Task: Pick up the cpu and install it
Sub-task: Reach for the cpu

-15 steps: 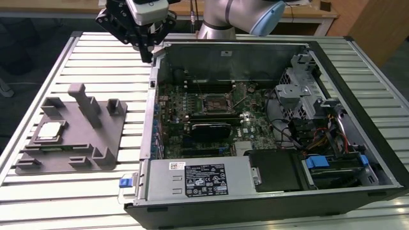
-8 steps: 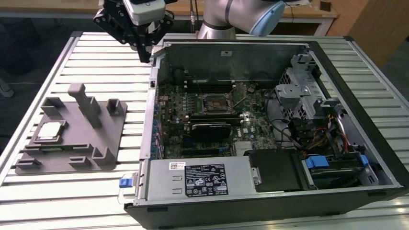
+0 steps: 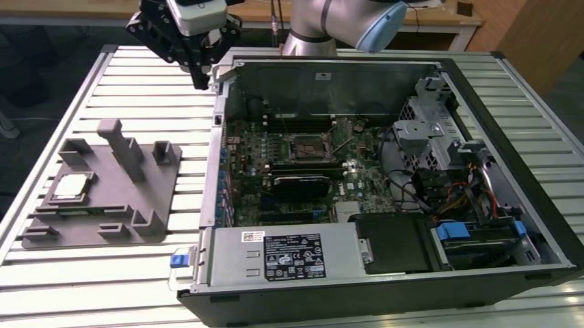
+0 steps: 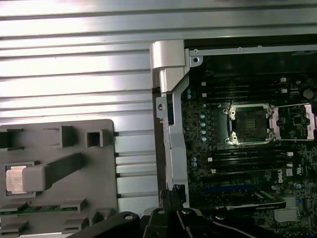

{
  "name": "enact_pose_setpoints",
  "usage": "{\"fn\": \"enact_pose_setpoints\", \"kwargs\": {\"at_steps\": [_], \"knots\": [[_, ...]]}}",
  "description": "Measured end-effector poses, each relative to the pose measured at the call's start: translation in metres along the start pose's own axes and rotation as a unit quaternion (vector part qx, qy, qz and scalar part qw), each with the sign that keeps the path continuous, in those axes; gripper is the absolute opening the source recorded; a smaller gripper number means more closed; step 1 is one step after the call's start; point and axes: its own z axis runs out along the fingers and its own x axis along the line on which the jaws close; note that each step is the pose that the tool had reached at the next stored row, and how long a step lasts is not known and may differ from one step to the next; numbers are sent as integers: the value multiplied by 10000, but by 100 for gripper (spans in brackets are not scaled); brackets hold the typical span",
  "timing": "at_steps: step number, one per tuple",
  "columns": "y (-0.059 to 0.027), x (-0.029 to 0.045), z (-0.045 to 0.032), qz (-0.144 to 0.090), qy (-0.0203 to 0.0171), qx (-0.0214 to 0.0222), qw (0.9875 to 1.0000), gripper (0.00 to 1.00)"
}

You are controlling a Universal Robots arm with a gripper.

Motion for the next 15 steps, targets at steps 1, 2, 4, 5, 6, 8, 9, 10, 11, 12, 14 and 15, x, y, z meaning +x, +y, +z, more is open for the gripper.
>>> {"fn": "enact_pose_setpoints", "kwargs": {"at_steps": [1, 2, 4, 5, 6, 8, 9, 10, 11, 12, 14, 15], "knots": [[-1, 9, -1, -1, 0, 0, 10000, 11], [-1, 19, -1, -1, 0, 0, 10000, 11], [-3, 39, -1, 0, 0, 0, 10000, 11], [-4, 50, -1, 0, 0, 0, 10000, 11], [-4, 60, -2, 0, 0, 0, 10000, 11], [-6, 77, -2, 0, 0, 0, 10000, 11], [-6, 83, -3, 0, 0, 0, 10000, 11], [-7, 89, -3, 0, 0, 0, 10000, 11], [-7, 95, -3, 0, 0, 0, 10000, 11], [-8, 101, -3, 0, 0, 0, 10000, 11], [-9, 116, -4, 0, 0, 0, 10000, 11], [-9, 123, -3, 0, 0, 0, 10000, 11]]}}
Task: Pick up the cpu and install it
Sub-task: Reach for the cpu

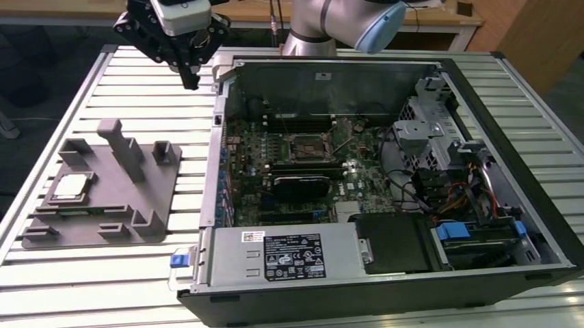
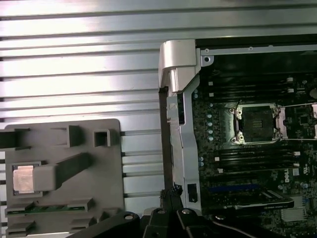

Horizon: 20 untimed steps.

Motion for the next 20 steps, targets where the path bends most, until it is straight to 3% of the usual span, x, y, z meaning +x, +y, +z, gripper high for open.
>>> {"fn": "enact_pose_setpoints", "kwargs": {"at_steps": [9, 20], "knots": [[-7, 87, -3, 0, 0, 0, 10000, 11], [-22, 294, -9, 0, 1, 1, 10000, 11]]}}
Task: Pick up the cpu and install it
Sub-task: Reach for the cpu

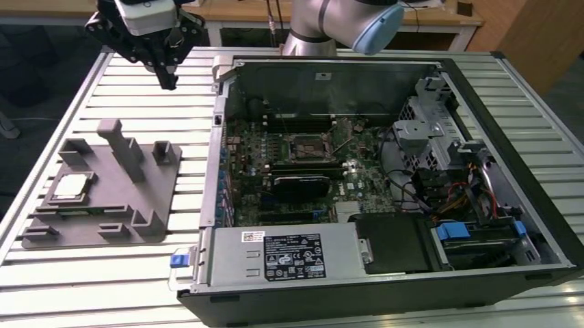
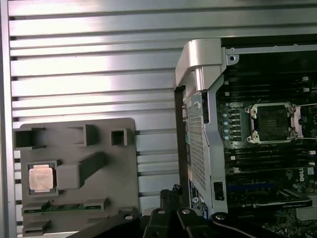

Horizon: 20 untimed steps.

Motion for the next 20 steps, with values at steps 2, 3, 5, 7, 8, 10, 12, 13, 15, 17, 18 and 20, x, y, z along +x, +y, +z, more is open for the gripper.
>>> {"fn": "enact_pose_setpoints", "kwargs": {"at_steps": [2, 3, 5, 7, 8, 10, 12, 13, 15, 17, 18, 20], "knots": [[-2, 30, 0, 0, 0, 0, 10000, 11], [-3, 46, -1, 0, -1, -1, 10000, 11], [-6, 75, -2, 0, 0, 0, 10000, 11], [-7, 99, -2, 0, 0, 0, 10000, 11], [-8, 111, -3, 0, 0, 0, 10000, 11], [-10, 134, -3, 0, -1, -1, 10000, 11], [-12, 156, -4, 0, -1, -1, 10000, 11], [-13, 166, -4, 0, -1, -1, 10000, 11], [-14, 185, -5, 0, 0, -1, 10000, 11], [-16, 206, -6, 0, 0, 0, 10000, 11], [-16, 216, -6, 0, 0, 0, 10000, 11], [-18, 234, -6, 0, -1, 0, 10000, 11]]}}
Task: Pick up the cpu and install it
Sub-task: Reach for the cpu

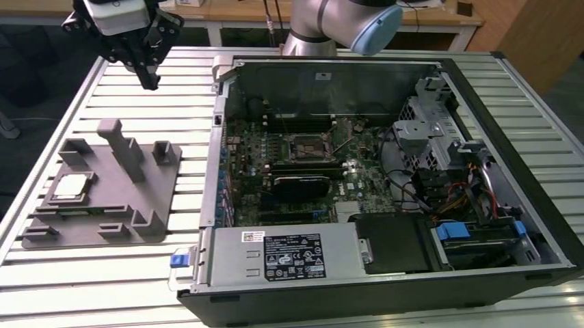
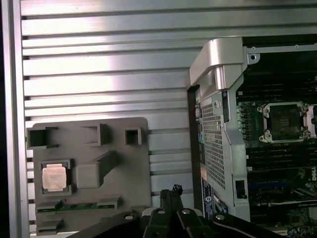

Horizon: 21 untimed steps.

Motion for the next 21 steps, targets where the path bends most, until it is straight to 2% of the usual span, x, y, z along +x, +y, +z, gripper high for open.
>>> {"fn": "enact_pose_setpoints", "kwargs": {"at_steps": [21], "knots": [[-15, 185, -5, 0, 0, 0, 10000, 11]]}}
